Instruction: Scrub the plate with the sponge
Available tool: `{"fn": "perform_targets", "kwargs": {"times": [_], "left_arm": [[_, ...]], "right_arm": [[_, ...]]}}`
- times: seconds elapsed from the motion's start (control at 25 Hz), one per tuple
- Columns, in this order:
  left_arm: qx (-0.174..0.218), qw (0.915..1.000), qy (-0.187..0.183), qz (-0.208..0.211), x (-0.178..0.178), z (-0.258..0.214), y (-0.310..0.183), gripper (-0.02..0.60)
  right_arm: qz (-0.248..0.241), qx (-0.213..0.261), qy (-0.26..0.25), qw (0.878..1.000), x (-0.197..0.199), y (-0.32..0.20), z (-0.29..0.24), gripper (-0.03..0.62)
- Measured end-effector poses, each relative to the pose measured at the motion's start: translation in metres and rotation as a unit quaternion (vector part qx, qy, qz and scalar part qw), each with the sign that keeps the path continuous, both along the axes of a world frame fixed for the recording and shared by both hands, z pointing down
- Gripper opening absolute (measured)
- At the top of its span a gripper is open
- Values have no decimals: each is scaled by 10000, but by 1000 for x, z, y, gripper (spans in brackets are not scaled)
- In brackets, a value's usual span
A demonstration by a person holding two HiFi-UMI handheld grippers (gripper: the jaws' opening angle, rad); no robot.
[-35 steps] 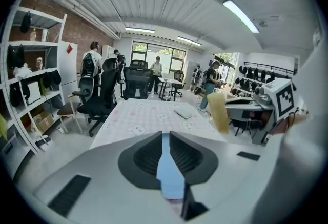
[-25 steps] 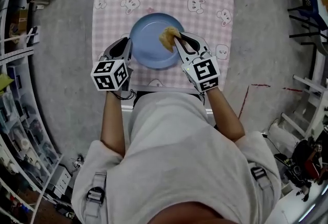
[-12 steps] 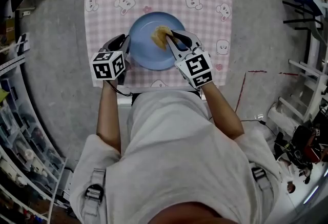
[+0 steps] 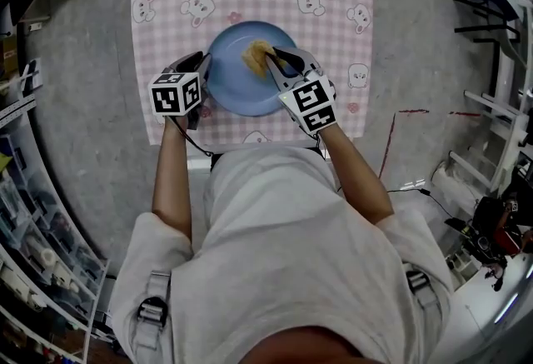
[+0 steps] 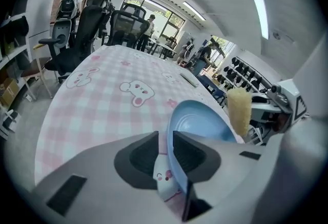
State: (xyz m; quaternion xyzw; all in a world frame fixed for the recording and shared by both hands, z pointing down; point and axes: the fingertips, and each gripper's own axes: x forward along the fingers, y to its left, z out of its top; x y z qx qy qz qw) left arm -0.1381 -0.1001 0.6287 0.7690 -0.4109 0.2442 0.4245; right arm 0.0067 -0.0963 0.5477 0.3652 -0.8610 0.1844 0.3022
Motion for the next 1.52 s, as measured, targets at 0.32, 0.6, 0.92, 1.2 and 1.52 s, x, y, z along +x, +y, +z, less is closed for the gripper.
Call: {"fn": "perform_targets", "kwargs": {"times": [0.32,0.6,0.92,1.2,1.52], "left_arm": [[-11,9999,-102,19,7,12,-1,93],[-116,9998,90,-102,11,19,-3,39],[151,9996,77,-218,14,7,-4,32],[310,9994,107,-84,21,-6,-5,32],[478,9986,171,176,37,-23,-2,35]], "right_arm": [[-86,-101,300,9995,7,-10,26,48],[-67,-186,407,9990,9,-22,37,48],[-300,-149,893,9954,9,-28,54,47],[-517,-27,1194,9915,5,-35,62,48],[-605,-26,1471,9873,1,-41,67,48]]}}
